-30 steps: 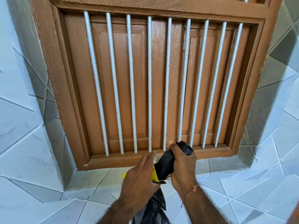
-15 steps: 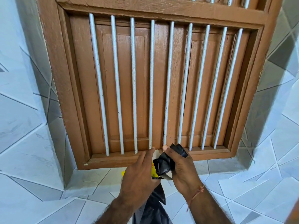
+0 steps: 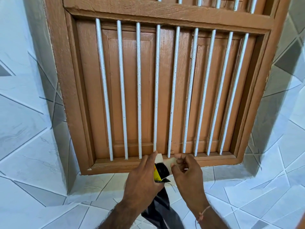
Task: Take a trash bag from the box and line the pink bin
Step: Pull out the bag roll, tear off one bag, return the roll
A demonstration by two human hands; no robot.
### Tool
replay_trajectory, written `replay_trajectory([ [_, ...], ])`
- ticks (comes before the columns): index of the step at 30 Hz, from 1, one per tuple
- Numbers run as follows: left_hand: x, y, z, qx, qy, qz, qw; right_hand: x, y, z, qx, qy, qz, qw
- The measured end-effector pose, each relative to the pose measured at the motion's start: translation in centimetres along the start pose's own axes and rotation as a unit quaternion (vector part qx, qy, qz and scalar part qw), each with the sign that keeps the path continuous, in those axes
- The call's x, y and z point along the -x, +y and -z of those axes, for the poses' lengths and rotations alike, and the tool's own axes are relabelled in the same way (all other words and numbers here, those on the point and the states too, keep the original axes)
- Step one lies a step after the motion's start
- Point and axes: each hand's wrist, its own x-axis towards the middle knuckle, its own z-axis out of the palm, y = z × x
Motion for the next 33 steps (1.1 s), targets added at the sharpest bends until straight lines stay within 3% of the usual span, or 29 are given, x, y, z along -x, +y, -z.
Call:
replay_trajectory([
  [3, 0.1, 0.2, -0.2, 0.011, -0.006, -0.008, 1.0, -0.1, -0.3, -0.3, -0.026, -0.034, -0.012, 0.999],
  [7, -0.2, 0.2, 0.4, 0.075, 0.005, 0.022, 0.997, 0.4, -0.6, 0.5, 0.0, 0.076, 0.043, 0.996],
  [8, -0.3, 0.1, 0.5, 0.096, 0.011, 0.035, 0.995, 0.5, -0.4, 0.7, -0.007, 0.071, 0.036, 0.997],
  [11, -0.3, -0.1, 0.8, 0.104, 0.024, 0.014, 0.994, 0.7, 0.0, 0.9, -0.163, -0.035, -0.041, 0.985],
  [13, -0.2, -0.2, 1.0, 0.096, 0.039, -0.01, 0.995, 0.7, 0.0, 0.8, -0.217, -0.078, -0.042, 0.972],
  [18, -0.4, -0.3, 1.3, 0.071, 0.038, -0.031, 0.996, 0.6, 0.2, 0.3, -0.167, -0.095, 0.032, 0.981],
  [23, -0.3, 0.4, 1.2, 0.075, 0.028, -0.03, 0.996, 0.5, -0.1, -0.5, -0.064, -0.015, 0.068, 0.996],
  [29, -0.5, 0.6, 1.4, 0.107, 0.041, 0.024, 0.993, 0.7, -0.2, -0.7, -0.012, -0.078, 0.101, 0.992],
  [33, -0.6, 0.7, 1.2, 0.091, 0.045, 0.009, 0.995, 0.8, 0.0, -1.8, 0.013, -0.036, 0.128, 0.991],
])
